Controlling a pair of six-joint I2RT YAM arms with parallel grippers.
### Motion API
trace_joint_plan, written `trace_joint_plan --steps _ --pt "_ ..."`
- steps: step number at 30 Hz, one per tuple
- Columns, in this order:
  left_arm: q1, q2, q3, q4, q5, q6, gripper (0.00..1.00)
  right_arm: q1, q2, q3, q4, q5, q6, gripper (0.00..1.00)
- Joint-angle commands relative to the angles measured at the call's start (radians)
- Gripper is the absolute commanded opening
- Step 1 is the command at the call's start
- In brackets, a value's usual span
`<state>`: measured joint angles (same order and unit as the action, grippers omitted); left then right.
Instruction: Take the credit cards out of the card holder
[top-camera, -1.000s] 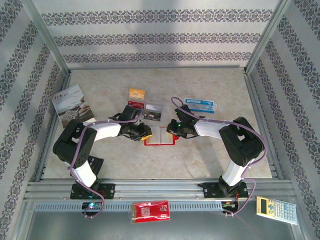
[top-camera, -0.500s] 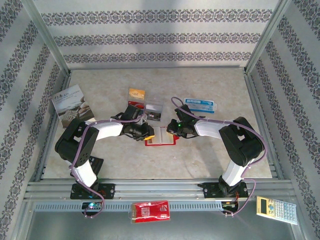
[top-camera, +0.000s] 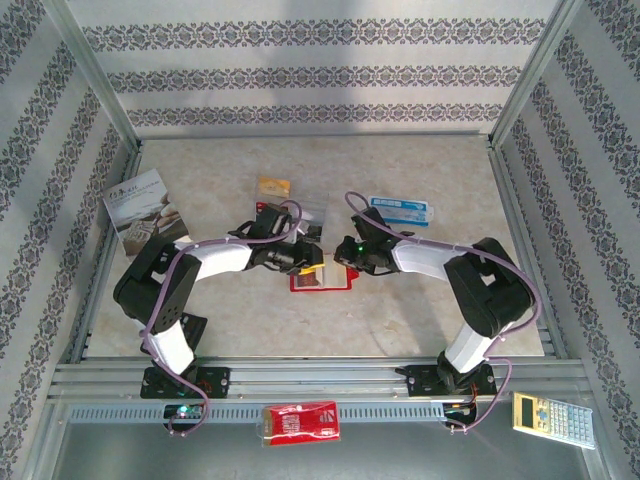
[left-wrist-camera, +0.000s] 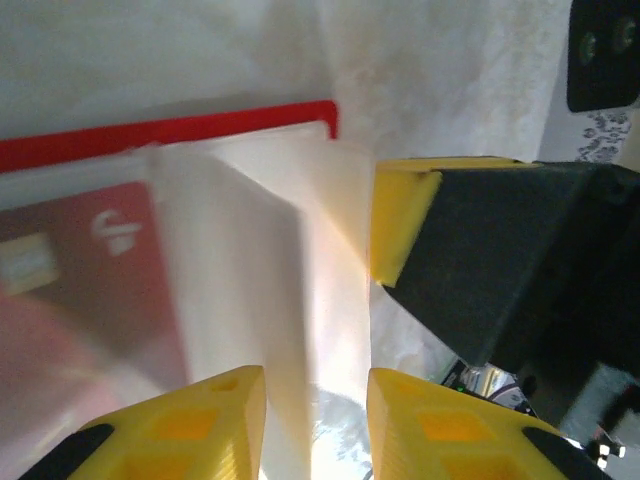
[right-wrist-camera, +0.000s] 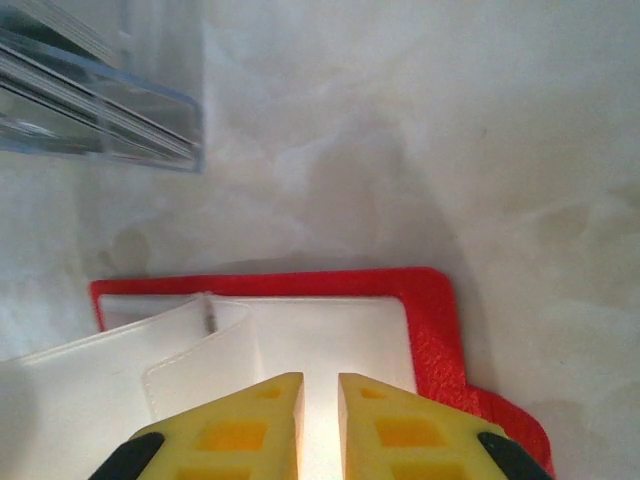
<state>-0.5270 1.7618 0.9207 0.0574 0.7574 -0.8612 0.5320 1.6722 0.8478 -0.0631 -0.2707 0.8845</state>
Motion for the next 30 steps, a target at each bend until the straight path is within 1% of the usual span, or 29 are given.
trace_joint_plan --steps 1,8,11,14,20,25,30 --pt "-0.021 0.046 0.044 0.078 0.028 -0.039 0.34 -0.032 -0.079 -0.022 -0.018 0.024 -0.007 0.20" --pt "-0.042 0.121 0.105 0.061 0.008 -0.045 0.39 -0.079 -0.196 -0.071 -0.025 0.060 -0.002 0.22" --pt "-0.042 0.132 0.110 0.039 -0.016 -0.040 0.42 -0.085 -0.224 -0.072 -0.041 0.071 -0.015 0.23" --pt "-0.042 0.128 0.104 0.032 -0.020 -0.041 0.43 -0.083 -0.231 -0.064 -0.047 0.058 -0.025 0.23" --pt "-0.013 0.034 0.060 0.003 -0.049 -0.039 0.43 -0.047 -0.205 -0.024 -0.046 0.022 -0.034 0.24" --pt "0.050 -0.070 -0.026 -0.063 -0.117 -0.012 0.43 0.003 -0.142 0.021 -0.013 -0.041 -0.026 0.24" --pt "0.101 -0.117 -0.091 -0.131 -0.159 0.016 0.38 0.032 -0.055 0.058 0.020 -0.117 -0.019 0.23"
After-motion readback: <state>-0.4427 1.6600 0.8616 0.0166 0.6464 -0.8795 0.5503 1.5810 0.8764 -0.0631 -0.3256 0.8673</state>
